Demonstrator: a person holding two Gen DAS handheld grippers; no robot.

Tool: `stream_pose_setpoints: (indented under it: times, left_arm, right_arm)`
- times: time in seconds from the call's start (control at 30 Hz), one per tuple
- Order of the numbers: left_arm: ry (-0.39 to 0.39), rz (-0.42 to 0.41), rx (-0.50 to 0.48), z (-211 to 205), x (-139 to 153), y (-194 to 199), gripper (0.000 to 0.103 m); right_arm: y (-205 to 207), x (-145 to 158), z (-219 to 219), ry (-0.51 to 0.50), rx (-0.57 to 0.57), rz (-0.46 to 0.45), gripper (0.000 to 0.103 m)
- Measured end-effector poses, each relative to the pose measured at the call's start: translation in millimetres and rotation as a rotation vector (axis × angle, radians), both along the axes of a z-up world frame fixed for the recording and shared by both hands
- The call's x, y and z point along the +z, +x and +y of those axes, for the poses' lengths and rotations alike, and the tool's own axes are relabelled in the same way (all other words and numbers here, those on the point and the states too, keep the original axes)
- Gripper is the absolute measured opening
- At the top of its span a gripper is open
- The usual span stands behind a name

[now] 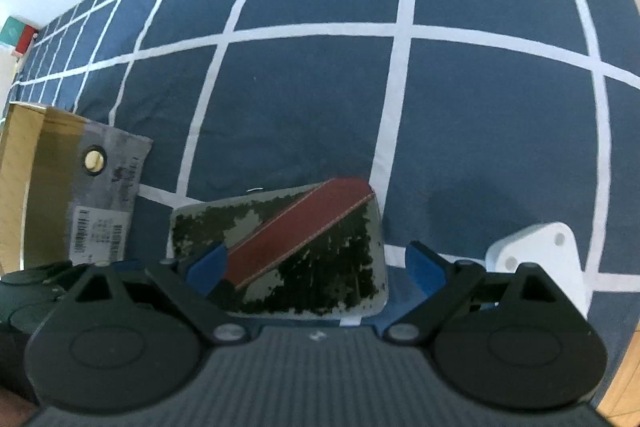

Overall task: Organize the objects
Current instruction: 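Close the right gripper on the camouflage case, then lift the camouflage case with the right gripper and carry it over the box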

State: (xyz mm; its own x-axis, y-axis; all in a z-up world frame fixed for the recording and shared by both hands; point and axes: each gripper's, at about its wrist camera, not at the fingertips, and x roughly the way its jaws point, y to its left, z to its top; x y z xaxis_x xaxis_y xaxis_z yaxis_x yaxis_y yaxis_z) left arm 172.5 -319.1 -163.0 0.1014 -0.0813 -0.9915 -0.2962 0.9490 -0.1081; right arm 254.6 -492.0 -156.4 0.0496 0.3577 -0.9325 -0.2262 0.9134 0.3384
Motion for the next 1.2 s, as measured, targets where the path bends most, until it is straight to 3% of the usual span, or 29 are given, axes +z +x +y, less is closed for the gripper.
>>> stream_pose_setpoints:
  times: [0.33,0.57,0.73,1.2]
  left_arm:
    - [-0.072,-0.013,-0.002,-1,-8,9,0.096]
    - [-0.107,-0.024,-0.008,-2,-7,9,0.082]
    - [-0.094,-0.016,-0.021,-6,-7,12,0.081]
    - [-0.061,-0.046,-0.070,-11,12,11,0.080]
  right_arm:
    - [8,-6,10,-0.011,0.040,-0.008,0.093]
    - [7,-5,13,-0.033,0.040,-0.019,0.083]
    - [6,-3,12,-0.053,0.034,-0.029,0.074]
    - [-4,15,8,-0.037,-0.010,-0.066,0.073]
